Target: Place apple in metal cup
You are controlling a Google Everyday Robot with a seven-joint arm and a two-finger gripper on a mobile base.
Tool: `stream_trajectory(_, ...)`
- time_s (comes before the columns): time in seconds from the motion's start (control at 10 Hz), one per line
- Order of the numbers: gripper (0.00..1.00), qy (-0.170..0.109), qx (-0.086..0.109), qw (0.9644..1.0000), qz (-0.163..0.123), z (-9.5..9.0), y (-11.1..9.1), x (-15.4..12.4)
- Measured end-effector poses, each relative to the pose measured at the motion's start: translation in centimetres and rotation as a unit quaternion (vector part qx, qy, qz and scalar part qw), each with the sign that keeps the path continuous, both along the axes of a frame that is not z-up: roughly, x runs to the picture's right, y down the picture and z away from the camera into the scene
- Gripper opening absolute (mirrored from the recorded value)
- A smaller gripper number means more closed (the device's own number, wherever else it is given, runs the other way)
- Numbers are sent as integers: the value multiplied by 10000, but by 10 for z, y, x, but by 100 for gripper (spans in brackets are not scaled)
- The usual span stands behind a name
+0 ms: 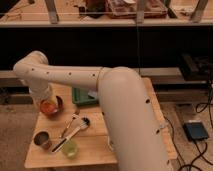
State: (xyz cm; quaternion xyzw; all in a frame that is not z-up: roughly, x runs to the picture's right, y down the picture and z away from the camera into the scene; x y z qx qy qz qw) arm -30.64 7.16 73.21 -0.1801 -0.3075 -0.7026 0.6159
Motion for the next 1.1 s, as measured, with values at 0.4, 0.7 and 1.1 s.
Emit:
stream_trajectory(0.4, 0, -207, -376, 9991, 63, 8, 12, 4)
stream_trajectory(0.7, 0, -467, -704, 9964, -31, -13, 58, -16)
stream_trajectory(1.1, 0, -646, -968, 9931, -114, -37, 97, -34)
